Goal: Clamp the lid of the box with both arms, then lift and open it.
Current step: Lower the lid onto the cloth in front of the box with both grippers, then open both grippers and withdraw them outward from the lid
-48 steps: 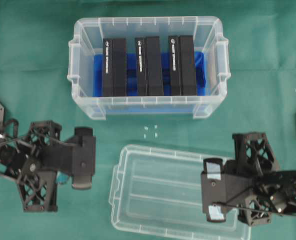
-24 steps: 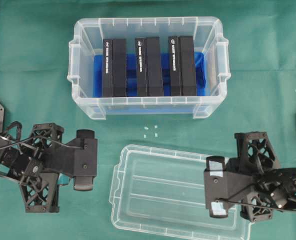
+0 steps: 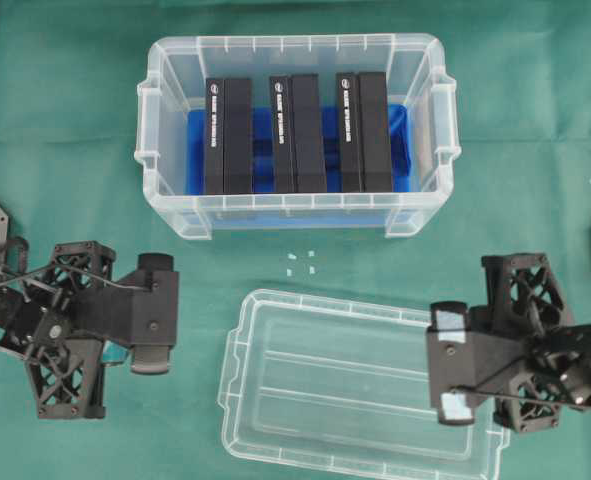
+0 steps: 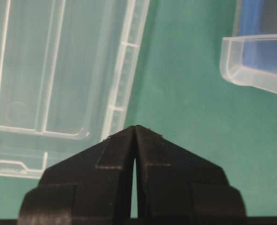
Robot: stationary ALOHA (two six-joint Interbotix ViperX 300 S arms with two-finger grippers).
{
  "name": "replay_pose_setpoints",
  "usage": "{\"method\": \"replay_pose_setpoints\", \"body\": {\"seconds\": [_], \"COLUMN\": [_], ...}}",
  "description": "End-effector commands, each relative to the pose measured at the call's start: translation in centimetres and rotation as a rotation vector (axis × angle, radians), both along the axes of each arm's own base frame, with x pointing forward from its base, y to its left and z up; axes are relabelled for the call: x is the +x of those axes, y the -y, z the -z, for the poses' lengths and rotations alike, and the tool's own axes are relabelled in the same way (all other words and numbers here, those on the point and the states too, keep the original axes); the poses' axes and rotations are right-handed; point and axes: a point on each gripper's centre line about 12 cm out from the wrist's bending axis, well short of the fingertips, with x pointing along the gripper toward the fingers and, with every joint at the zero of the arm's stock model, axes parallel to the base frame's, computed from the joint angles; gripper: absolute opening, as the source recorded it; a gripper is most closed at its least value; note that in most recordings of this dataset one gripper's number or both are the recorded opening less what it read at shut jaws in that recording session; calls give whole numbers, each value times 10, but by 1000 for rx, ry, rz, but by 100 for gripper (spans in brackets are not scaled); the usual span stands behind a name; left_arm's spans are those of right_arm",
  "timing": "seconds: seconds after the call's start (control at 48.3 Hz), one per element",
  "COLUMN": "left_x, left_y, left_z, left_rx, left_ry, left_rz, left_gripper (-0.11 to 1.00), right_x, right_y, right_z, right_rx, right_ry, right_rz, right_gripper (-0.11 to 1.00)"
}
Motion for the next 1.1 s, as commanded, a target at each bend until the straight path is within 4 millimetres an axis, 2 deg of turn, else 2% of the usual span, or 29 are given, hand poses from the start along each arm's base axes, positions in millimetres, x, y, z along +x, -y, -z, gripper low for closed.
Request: {"method": "replay_pose_setpoints", "body": {"seconds": [0.0, 0.228, 0.373, 0.766, 0.932, 1.077], "left_x": [-1, -9, -17, -54, -64, -68], "left_y": [-6, -29, -40, -75, -83, -86], "left_z": [-16, -40, -51, -79, -85, -85], "left_rx": [-25, -56, -76, -55, 6, 41], "left_ry": [61, 154, 230, 484, 540, 582], "left_rz": [-17, -81, -107, -101, -49, -11], "left_gripper": [1, 1, 1, 1, 1, 1], "right_x": [-2, -12, -20, -54, -74, -91], "right_y": [4, 22, 34, 70, 87, 96], "right_z": [-17, -48, -60, -92, -98, -91], "right_rx": [8, -52, -98, -178, -182, -178], "right_ry": [62, 197, 261, 436, 494, 522], "right_rz": [-9, -37, -47, -44, -24, -27], "right_gripper": [0, 0, 0, 0, 0, 0]}}
